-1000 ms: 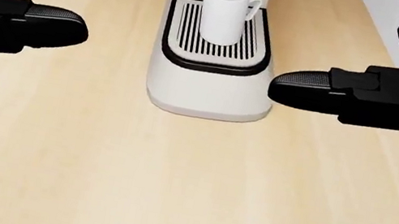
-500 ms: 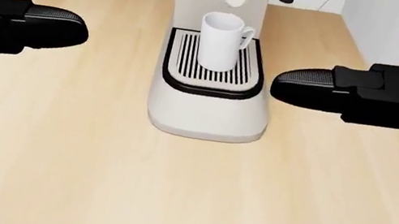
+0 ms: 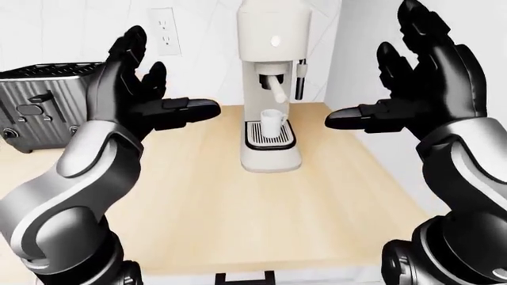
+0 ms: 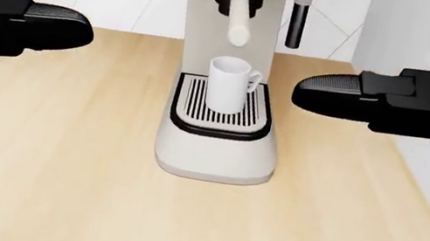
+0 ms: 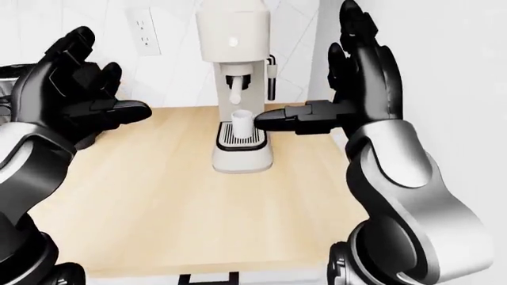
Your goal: Press the button on the coffee machine to serve coffee.
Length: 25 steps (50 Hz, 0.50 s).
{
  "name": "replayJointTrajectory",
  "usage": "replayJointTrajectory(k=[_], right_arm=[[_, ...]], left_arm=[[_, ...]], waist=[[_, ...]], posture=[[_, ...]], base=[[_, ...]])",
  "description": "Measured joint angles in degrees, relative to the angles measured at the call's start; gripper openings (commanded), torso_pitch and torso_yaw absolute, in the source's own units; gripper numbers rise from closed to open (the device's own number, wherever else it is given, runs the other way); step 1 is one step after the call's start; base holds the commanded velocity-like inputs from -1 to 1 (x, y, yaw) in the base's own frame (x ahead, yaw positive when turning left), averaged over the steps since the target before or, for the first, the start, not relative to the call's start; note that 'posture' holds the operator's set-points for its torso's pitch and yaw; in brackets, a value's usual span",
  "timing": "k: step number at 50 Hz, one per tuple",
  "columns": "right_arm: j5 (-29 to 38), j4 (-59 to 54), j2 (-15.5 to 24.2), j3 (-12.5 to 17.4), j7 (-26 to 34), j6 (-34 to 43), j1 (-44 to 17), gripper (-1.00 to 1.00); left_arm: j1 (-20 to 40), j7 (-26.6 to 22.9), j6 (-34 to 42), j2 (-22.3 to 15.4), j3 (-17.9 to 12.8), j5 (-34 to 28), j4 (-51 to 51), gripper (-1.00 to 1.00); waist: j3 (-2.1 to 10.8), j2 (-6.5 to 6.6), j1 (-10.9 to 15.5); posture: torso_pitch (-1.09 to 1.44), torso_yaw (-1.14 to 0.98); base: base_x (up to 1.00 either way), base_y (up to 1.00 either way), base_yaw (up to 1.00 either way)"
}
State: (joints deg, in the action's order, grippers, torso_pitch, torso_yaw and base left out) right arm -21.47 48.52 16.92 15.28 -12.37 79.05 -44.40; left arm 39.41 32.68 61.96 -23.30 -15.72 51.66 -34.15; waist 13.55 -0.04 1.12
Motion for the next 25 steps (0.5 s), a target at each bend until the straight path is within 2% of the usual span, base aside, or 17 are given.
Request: replayJointTrajectory(k=[7, 25], right_arm=[[-0.5, 0.3, 0.0, 0.2, -0.4, 0.7, -0.5, 1.00], [-1.3, 0.4, 0.3, 0.4, -0.9, 0.6, -0.4, 1.00]], left_arm=[[0.2, 0.1, 0.3, 0.1, -0.1, 0.3, -0.4, 1.00], [0.2, 0.4, 0.4, 0.1, 0.0, 0.8, -0.8, 1.00]], waist=[[1.67, -0.14, 0.2], [4.82, -0.37, 0.5]], posture=[[-0.43, 0.00], [-0.55, 0.00]], base=[[0.00, 0.00, 0.00], [0.00, 0.00, 0.00]])
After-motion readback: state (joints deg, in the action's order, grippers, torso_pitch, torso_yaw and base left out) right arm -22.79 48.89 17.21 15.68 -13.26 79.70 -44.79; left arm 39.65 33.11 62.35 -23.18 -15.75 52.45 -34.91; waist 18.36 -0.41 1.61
